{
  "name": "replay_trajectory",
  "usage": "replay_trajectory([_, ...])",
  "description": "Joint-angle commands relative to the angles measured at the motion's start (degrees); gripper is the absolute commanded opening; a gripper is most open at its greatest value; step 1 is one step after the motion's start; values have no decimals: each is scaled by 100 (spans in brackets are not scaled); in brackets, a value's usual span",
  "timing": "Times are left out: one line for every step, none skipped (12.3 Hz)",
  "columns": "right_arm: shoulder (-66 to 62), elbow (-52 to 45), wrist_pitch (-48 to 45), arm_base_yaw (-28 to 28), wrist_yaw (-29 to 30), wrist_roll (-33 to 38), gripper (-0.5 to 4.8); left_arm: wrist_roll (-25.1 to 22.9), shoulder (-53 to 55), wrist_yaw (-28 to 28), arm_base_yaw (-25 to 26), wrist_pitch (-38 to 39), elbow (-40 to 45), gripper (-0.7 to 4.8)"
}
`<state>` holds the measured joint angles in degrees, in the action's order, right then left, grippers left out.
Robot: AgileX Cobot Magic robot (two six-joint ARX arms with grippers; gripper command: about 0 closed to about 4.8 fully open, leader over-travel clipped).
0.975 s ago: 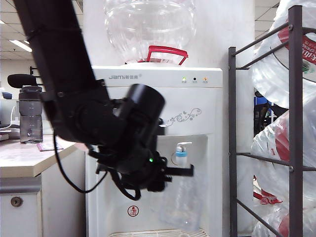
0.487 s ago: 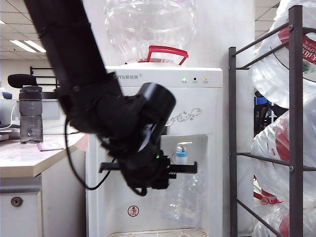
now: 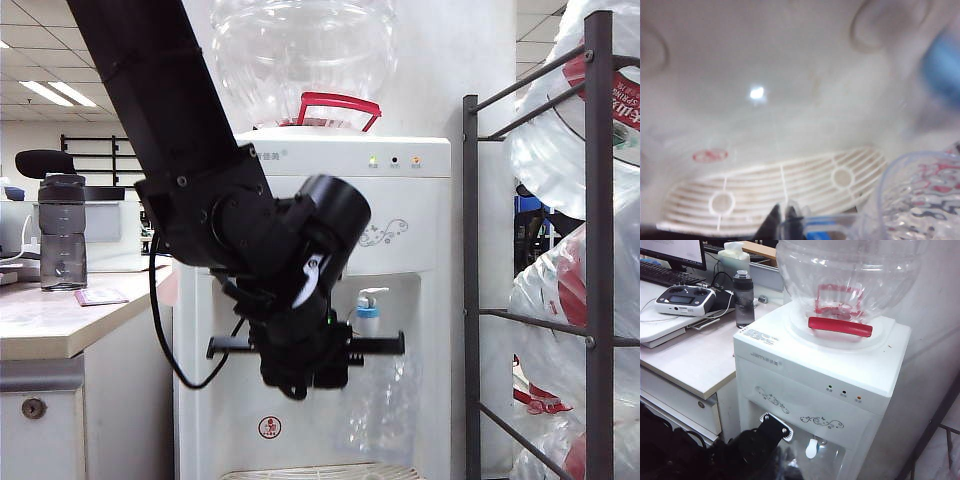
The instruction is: Pick up the plastic mug from the left desk, go to the cold water outlet of the water dispenser, press the vertical switch to get some water, then put the mug back on the desk.
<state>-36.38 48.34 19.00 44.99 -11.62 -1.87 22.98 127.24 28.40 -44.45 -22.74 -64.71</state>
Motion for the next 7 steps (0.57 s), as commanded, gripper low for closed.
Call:
replay_trajectory([79, 48, -87, 7, 20, -7, -5, 258, 68, 33, 22, 149, -160, -7])
replay_trajectory([79, 48, -87, 7, 17, -7, -5, 326, 131, 31, 24, 339, -295, -7])
replay_trajectory([83, 48, -90, 7, 17, -9, -5, 354, 160, 31, 26, 437, -374, -7])
replay_trajectory([87, 48, -87, 7, 20, -7, -5, 365, 210, 28, 26, 483, -459, -7])
replay_trajectory([90, 48, -87, 7, 20, -7, -5, 433, 221, 35, 24, 492, -527, -7])
replay_trajectory([92, 48, -85, 7, 20, -7, -5, 577, 225, 133, 24, 472, -592, -7])
replay_trajectory([98, 48, -85, 4, 17, -9, -5, 717, 238, 229, 101, 505, -595, -7])
